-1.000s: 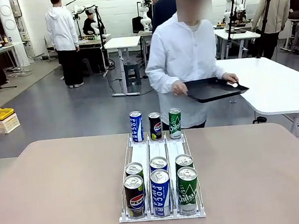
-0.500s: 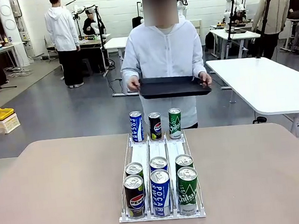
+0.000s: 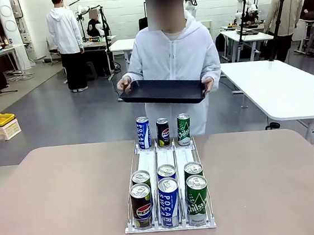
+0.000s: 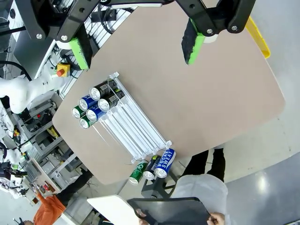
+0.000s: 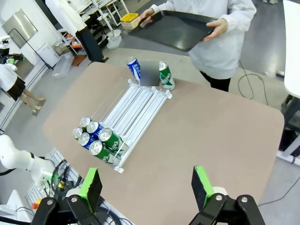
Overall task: Retrieve and hand over the desired beverage to the person.
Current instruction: Pick up a can of the same type that the person held from the Automatic Can Dispenser.
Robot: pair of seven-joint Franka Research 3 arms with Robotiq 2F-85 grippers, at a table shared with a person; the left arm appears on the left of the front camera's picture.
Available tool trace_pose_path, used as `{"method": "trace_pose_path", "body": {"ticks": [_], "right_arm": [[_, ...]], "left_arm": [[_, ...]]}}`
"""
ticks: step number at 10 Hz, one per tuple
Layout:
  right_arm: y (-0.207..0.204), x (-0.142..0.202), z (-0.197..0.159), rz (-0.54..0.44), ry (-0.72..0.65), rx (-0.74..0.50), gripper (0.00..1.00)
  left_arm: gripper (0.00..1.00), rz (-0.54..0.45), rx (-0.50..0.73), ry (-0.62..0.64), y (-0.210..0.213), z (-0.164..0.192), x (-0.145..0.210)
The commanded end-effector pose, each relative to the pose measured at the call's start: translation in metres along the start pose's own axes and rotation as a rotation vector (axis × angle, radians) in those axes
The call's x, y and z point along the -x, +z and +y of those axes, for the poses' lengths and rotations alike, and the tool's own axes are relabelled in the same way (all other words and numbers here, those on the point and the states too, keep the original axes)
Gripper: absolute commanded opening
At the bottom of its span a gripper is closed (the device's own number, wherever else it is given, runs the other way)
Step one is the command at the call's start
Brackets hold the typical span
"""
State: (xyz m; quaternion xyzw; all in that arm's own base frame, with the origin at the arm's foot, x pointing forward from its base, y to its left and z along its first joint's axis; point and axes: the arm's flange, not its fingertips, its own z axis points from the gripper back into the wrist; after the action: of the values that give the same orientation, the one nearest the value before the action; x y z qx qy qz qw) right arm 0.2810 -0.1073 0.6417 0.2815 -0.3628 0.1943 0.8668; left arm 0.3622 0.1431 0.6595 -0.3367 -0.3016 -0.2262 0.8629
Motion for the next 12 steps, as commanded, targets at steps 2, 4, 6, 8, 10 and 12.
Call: {"method": "trace_pose_path", "body": {"ticks": [2,4,6,8,10,12], "right_arm": [[-0.0007,-0.0002,0.0003,-0.002,0.012,-0.011,1.0],[-0.0007,-0.0002,0.0003,-0.002,0.012,-0.011,1.0],[-0.0007,-0.0002,0.0003,-0.002,0.012,-0.011,1.0],[-0.0007,-0.0002,0.0003,-0.002,0.012,-0.011,1.0],[-0.0007,-0.0002,0.0003,-0.002,0.012,-0.011,1.0],[-0.0007,-0.0002,0.0003,-0.002,0.012,-0.011,1.0]], "left_arm": [[1.0,-0.002,0.01,-0.013,0.0021,0.0004,0.0001],[1.0,-0.002,0.01,-0.013,0.0021,0.0004,0.0001],[1.0,-0.002,0.01,-0.013,0.0021,0.0004,0.0001],[1.0,-0.002,0.01,-0.013,0.0021,0.0004,0.0001],[1.0,-0.002,0.01,-0.013,0.0021,0.0004,0.0001],[1.0,-0.002,0.01,-0.013,0.0021,0.0004,0.0001]]}}
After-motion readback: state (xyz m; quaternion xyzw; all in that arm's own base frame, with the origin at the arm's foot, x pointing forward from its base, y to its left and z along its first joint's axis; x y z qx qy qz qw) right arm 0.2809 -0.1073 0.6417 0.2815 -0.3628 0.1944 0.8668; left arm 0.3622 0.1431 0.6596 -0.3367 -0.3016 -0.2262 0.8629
